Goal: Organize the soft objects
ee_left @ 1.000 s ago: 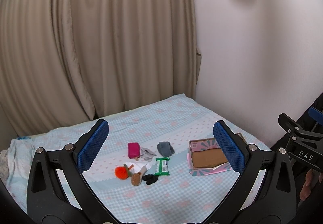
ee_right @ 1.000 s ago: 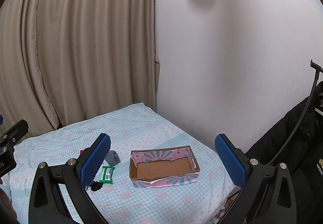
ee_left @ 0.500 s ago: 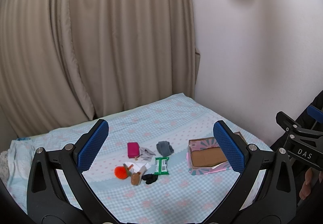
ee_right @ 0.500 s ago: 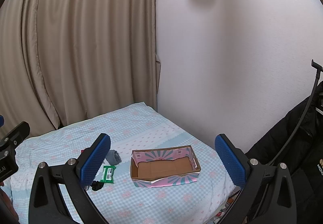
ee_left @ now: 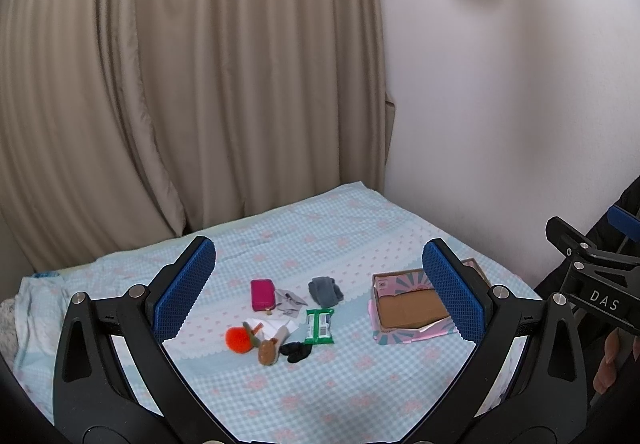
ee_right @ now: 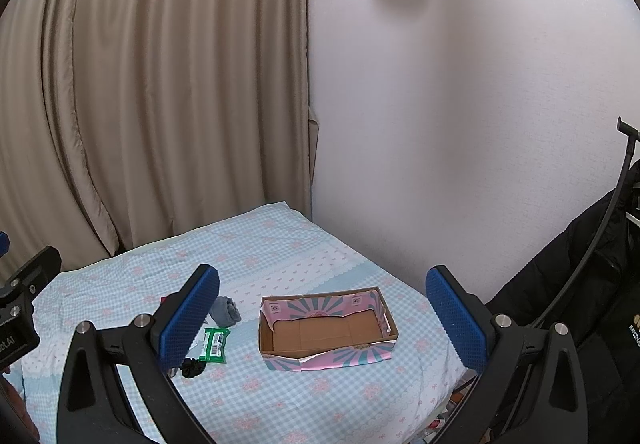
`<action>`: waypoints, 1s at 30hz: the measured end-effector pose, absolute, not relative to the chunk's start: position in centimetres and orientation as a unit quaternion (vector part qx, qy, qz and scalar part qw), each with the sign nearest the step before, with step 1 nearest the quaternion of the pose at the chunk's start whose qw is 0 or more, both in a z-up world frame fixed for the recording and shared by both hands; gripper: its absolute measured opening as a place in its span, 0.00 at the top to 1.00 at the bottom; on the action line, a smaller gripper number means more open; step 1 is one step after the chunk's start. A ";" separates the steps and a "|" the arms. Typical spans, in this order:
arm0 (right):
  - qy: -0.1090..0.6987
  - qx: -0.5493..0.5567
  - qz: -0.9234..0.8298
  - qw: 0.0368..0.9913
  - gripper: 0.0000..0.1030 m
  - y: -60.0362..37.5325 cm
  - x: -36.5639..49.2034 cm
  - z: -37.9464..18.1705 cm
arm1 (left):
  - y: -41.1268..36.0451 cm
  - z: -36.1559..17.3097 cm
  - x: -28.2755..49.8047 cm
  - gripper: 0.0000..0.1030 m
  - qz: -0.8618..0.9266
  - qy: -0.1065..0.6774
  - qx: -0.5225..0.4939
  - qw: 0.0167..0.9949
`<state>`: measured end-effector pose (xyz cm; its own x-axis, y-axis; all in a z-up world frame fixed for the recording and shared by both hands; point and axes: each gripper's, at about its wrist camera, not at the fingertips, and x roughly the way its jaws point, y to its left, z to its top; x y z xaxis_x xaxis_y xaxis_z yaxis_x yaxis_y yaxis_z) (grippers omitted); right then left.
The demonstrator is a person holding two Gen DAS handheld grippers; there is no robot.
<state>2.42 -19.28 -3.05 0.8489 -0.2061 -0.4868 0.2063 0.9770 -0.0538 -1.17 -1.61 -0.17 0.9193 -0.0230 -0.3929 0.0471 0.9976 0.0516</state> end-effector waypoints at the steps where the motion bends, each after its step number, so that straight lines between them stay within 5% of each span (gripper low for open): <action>1: 0.252 0.000 -0.108 0.962 0.00 -19.3 2.3 -3.1 | -1.6 -0.2 -1.2 0.00 -0.018 0.200 0.031 0.979; 30: 0.254 0.006 -0.106 0.961 0.00 -19.6 2.1 -3.2 | -2.2 0.2 -0.9 0.00 -0.020 0.202 0.028 0.979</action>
<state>2.08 -19.60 -3.17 0.8488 -0.2016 -0.4888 0.2077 0.9773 -0.0425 -0.93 -2.19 0.19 0.9180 -0.0278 -0.3956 0.0504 0.9976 0.0468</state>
